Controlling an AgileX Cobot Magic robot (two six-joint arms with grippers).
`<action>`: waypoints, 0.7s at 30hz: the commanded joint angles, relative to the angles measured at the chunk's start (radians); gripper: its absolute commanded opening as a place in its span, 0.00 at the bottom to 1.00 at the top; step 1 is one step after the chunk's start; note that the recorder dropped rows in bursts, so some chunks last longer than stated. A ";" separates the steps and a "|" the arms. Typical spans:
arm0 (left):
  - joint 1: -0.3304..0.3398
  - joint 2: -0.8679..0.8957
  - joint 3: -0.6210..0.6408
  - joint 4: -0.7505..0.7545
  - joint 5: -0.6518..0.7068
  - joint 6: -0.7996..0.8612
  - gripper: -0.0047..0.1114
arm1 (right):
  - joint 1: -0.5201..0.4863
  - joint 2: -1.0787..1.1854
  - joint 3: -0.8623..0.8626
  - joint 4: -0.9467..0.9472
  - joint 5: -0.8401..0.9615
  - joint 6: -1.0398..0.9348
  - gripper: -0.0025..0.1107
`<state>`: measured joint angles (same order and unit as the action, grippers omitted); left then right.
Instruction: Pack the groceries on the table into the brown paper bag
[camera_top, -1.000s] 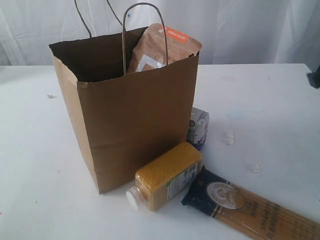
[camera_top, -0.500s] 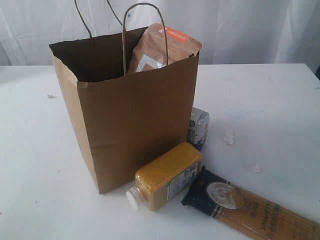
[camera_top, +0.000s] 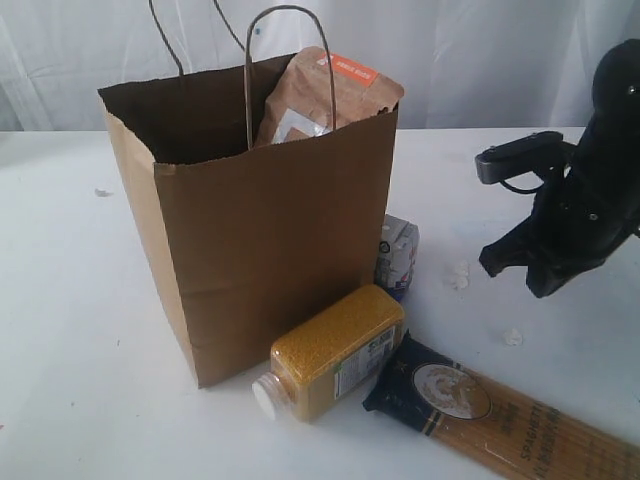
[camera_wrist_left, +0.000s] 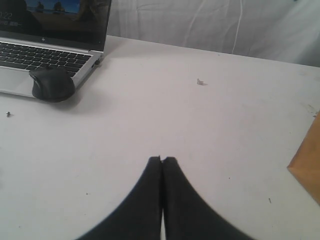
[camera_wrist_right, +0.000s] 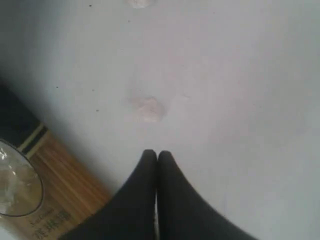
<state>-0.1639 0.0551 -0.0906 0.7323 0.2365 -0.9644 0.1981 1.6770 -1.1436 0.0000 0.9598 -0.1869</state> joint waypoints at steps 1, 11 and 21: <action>0.002 -0.007 0.001 0.012 -0.002 0.000 0.04 | -0.021 0.043 -0.012 0.054 -0.059 -0.072 0.09; 0.002 -0.007 0.001 0.012 -0.002 0.000 0.04 | -0.021 0.167 -0.010 0.063 -0.201 -0.079 0.42; 0.002 -0.007 0.001 0.012 -0.002 0.000 0.04 | -0.021 0.230 -0.006 0.068 -0.199 -0.069 0.42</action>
<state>-0.1639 0.0551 -0.0906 0.7323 0.2365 -0.9644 0.1811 1.9062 -1.1476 0.0656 0.7629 -0.2556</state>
